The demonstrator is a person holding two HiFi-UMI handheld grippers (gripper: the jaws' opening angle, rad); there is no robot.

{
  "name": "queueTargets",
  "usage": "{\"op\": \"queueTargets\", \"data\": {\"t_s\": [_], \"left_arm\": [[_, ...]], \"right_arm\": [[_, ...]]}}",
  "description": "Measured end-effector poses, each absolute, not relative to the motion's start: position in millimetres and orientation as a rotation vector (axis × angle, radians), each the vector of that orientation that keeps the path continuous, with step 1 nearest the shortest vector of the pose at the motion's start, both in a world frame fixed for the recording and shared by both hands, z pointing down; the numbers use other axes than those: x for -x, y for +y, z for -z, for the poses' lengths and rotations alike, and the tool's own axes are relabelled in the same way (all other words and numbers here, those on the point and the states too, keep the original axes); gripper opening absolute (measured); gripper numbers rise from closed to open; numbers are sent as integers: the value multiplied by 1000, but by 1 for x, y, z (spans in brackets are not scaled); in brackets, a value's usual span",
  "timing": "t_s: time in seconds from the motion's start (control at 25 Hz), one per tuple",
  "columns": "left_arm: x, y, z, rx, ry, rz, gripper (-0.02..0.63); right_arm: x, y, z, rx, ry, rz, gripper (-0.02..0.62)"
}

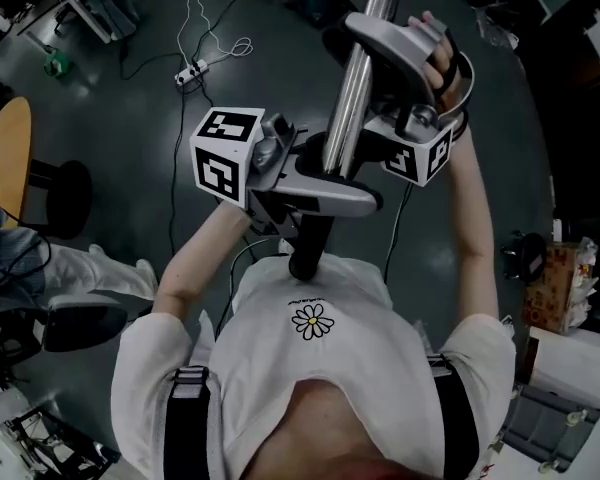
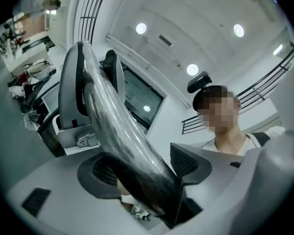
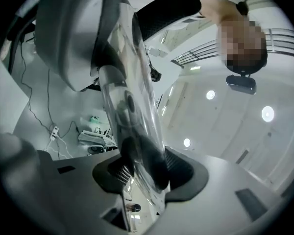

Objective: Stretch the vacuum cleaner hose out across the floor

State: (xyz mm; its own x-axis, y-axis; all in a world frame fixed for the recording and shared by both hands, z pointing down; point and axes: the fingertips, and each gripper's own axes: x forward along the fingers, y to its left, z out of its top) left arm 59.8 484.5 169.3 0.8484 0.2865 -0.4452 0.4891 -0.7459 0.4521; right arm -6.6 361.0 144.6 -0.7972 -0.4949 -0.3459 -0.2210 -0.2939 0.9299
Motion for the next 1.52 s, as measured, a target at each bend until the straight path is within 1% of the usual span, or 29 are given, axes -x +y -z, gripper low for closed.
{"op": "queueTargets", "data": {"t_s": [0.08, 0.16, 0.2, 0.28, 0.32, 0.36, 0.44, 0.64, 0.76, 0.84, 1.16, 1.52], "left_arm": [[-58, 481, -170, -2471, 517, 494, 316], [-54, 481, -168, -2494, 476, 535, 316], [-51, 481, -167, -2509, 435, 559, 313], [-51, 471, -167, -2527, 312, 592, 304], [-53, 465, -170, -2519, 257, 594, 295], [-55, 458, -173, -2501, 228, 588, 290], [-61, 449, -178, -2459, 243, 566, 280], [-76, 453, -180, -2500, 179, 506, 276], [-79, 448, -182, -2544, 52, 515, 276], [-75, 442, -183, -2528, 42, 534, 275], [-63, 428, -190, -2466, 43, 555, 273], [-47, 426, -192, -2454, 10, 572, 273]], "right_arm": [[2, 349, -143, -916, -1780, 2163, 175], [-43, 317, -127, -1111, -1827, 2005, 209], [-83, 296, -113, -1290, -1901, 1872, 209], [-168, 266, -95, -1664, -2173, 1447, 209], [-193, 264, -96, -1743, -2326, 1228, 209], [-201, 269, -104, -1724, -2475, 1066, 209], [-184, 279, -135, -1528, -2688, 858, 207], [-92, 296, -219, -1053, -2966, 359, 207], [-69, 305, -237, -972, -3140, 49, 207], [-67, 307, -241, -1014, -3168, -33, 207], [-51, 308, -263, -1135, -2971, 73, 207], [-39, 311, -267, -1172, -2952, 74, 207]]}}
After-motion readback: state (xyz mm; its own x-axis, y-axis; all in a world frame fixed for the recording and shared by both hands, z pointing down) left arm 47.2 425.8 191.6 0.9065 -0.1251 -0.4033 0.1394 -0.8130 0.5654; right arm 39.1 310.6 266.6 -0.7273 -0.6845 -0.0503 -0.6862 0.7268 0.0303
